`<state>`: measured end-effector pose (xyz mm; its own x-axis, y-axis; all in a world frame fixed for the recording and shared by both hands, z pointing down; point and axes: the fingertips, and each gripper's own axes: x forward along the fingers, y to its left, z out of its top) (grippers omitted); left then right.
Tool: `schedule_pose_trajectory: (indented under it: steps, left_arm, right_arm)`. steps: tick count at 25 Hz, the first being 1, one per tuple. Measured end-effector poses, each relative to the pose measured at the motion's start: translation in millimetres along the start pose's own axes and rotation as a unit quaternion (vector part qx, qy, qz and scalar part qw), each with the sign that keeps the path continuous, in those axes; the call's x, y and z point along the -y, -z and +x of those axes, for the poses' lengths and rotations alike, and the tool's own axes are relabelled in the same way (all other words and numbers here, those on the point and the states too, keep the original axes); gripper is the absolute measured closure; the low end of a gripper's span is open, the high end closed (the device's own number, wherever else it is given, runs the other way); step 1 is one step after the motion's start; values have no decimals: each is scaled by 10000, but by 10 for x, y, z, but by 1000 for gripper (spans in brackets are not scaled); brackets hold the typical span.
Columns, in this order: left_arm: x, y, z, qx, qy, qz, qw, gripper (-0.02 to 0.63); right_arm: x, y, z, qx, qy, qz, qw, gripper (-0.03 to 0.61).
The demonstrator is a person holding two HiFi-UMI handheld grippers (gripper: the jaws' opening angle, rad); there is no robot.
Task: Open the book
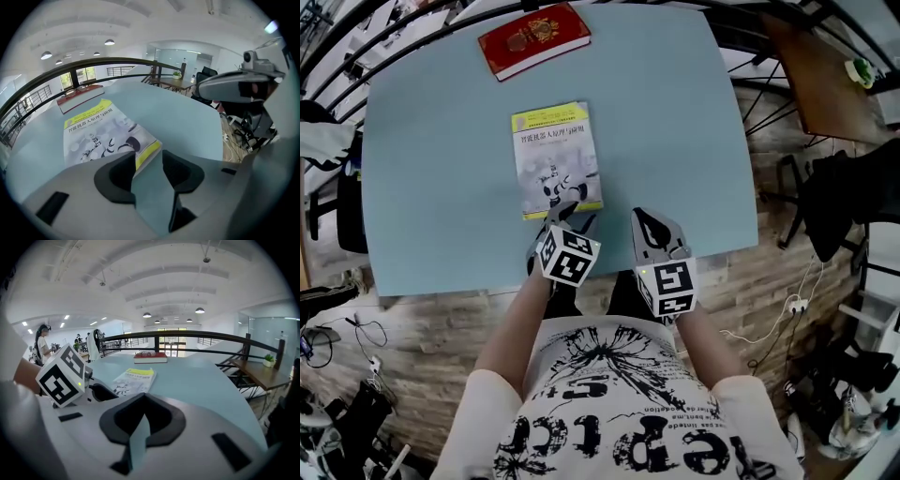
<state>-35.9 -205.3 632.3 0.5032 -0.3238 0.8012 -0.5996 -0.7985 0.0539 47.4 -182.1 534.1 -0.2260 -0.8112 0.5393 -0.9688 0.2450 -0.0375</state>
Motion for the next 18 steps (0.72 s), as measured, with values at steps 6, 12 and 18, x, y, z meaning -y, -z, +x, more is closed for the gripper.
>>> schedule_pose_trajectory:
  steps: [6,12,18]
  left_arm:
    - [-88,42,71,-139,-188,-72,9997,501]
    - [-68,52,69,-105,-36,-53,9999,547]
    - [-120,-4,-15,77,-63,2,10000,589]
  right_arm:
    - [-156,70,-2,-77,-243,-20,9997,568]
    - [-140,28,-4,-22,-235,5,9997,568]
    - [-169,-26,14,46,-245,-21,9997,568]
